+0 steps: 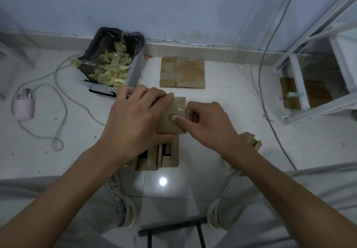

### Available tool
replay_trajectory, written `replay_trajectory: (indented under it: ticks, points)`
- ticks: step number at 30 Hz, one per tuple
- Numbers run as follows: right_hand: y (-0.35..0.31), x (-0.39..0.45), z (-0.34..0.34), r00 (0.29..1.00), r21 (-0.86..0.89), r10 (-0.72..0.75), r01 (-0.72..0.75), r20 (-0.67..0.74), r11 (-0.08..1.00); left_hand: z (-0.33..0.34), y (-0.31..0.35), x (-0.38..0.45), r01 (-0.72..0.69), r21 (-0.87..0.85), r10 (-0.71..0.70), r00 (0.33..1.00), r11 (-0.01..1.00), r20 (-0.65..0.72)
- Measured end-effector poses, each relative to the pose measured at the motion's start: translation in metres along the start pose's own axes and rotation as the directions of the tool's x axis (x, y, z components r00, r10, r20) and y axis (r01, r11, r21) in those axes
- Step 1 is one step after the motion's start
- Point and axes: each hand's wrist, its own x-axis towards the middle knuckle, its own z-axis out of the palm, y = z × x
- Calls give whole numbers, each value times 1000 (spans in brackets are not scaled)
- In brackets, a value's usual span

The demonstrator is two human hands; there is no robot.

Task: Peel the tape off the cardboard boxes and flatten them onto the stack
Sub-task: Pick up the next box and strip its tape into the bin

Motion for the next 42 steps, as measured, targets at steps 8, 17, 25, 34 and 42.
replay_trajectory:
  ticks: [8,17,25,34,42]
  points:
    - [11,6,0,994,-29,-106,105,-38,994,-2,-11,3,26,83,-27,1000,996,16]
    - [-1,0,2,984,-157,-110,87,-141,984,-1,2,5,57,39,-57,998,998,13]
    - [4,6,5,990,56,-134,136,-48,989,5,9,-1,78,-10,-78,997,997,7]
    - [-12,5,-33,995,772,55,-102,87,627,-16,7,2,202,-377,-213,977,904,12]
    - [-6,-2,-20,997,196,32,-17,-72,980,-4,2,-3,171,-194,-179,983,966,-27]
